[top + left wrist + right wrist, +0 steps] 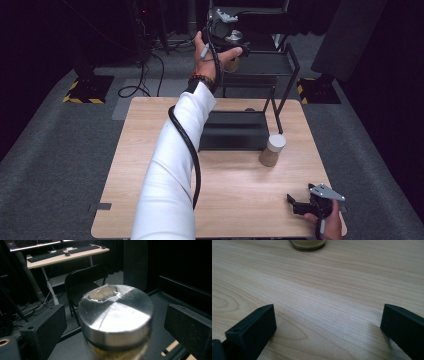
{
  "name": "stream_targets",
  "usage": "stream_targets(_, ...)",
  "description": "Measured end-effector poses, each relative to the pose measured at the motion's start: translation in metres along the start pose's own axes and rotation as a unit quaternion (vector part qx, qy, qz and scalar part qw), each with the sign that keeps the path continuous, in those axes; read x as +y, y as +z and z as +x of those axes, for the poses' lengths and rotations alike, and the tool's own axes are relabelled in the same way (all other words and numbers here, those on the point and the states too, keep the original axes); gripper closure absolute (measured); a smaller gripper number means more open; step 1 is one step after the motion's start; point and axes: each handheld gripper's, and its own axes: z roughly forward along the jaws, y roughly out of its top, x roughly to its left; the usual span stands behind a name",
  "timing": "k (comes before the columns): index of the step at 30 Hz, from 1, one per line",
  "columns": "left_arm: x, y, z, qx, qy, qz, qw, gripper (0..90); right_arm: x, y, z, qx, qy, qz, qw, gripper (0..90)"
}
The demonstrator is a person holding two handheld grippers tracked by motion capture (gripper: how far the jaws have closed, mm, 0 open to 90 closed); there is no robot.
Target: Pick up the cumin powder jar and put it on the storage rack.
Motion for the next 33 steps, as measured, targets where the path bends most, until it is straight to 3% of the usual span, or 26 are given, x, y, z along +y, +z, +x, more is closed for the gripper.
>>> stream_targets(5, 0.0, -0.015, -0.003, -0.005, 0.018, 0.001, 0.9998, 2.8, 0.0, 0.0, 0.0, 0.0, 0.0, 0.0, 1.0, 0.0)
stream_targets(8, -0.004, -0.026, -0.003, -0.009, 0.007, -0.008, 0.9999, 2.3, 0.0, 0.0, 0.0, -0.001, -0.001, -0.001, 1.0, 0.0)
stream_targets(15, -0.017, -0.049, -0.006, -0.013, 0.003, -0.008, 0.9999, 1.6, 0.0, 0.0, 0.0, 0.0, -0.002, -0.001, 1.0, 0.0)
stream_targets(24, -0.039, -0.072, -0.011, -0.025, 0.014, -0.007, 0.9996, 1.1, -0.001, 0.0, 0.001, -0.001, -0.003, -0.001, 1.0, 0.0)
stream_targets(33, -0.075, -0.09, -0.018, -0.034, 0.008, -0.021, 0.9992, 0.6, -0.001, 0.0, 0.001, -0.002, -0.003, -0.002, 1.0, 0.0)
